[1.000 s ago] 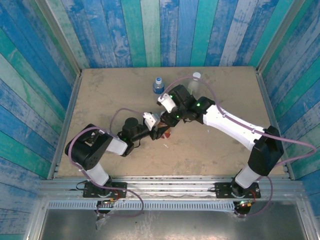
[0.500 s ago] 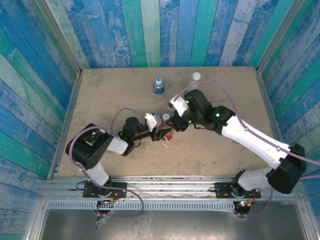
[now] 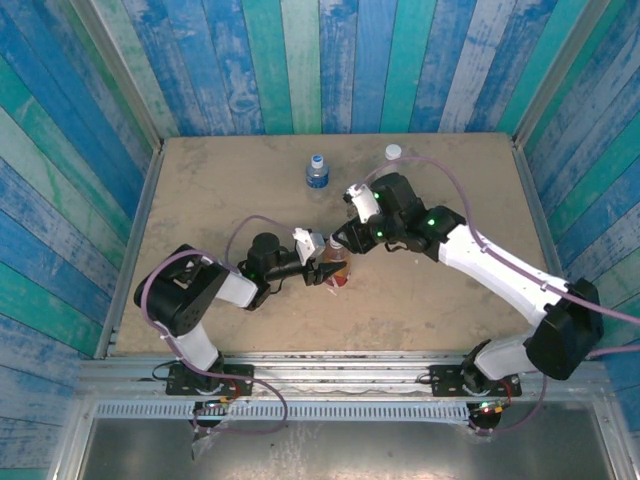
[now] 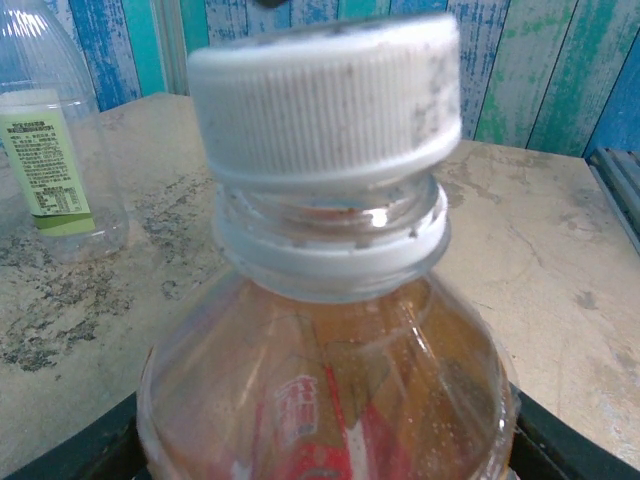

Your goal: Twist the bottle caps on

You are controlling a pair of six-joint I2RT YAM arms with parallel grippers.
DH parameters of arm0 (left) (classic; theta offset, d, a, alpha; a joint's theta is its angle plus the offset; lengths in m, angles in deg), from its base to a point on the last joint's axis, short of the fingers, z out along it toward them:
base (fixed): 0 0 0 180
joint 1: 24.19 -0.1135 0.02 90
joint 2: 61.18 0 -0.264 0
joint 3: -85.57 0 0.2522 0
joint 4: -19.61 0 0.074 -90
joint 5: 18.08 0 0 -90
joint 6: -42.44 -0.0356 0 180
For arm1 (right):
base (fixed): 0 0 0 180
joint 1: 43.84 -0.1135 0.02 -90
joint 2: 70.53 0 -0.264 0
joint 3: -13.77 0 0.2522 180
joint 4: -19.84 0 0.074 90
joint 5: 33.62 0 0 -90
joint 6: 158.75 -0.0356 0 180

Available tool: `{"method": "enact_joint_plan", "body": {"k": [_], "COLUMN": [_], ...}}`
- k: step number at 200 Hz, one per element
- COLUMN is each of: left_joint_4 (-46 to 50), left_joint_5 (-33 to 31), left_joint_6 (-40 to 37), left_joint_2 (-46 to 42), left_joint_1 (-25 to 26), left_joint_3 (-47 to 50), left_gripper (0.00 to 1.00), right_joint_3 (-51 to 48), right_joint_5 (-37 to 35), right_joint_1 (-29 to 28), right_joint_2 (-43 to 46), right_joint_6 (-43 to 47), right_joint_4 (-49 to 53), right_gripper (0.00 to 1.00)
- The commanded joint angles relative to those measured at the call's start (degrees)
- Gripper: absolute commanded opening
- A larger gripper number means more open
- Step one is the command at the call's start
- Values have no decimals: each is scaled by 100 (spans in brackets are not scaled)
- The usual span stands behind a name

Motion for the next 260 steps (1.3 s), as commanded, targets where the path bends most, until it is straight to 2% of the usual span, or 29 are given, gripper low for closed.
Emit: {"method": "enact_joint_plan", "body": {"k": [1, 52, 260], "left_joint_4": [229, 269, 297], "left_joint_5": [-2, -22, 76], "left_joint_6": [11, -19, -27], "left_joint_2": [217, 257, 251], "left_joint_1": [34, 34, 34], "left_joint_3": [-40, -59, -89], "left_gripper": [60, 60, 60], "right_joint_3": [237, -30, -2081], "right_joint_5": [237, 293, 114], "right_joint_1": [58, 92, 298], "right_joint_2": [-181, -180, -33], "right_joint_6": [-32, -39, -586], "right_joint_4": [193, 236, -814], "right_gripper": [50, 38, 24]}}
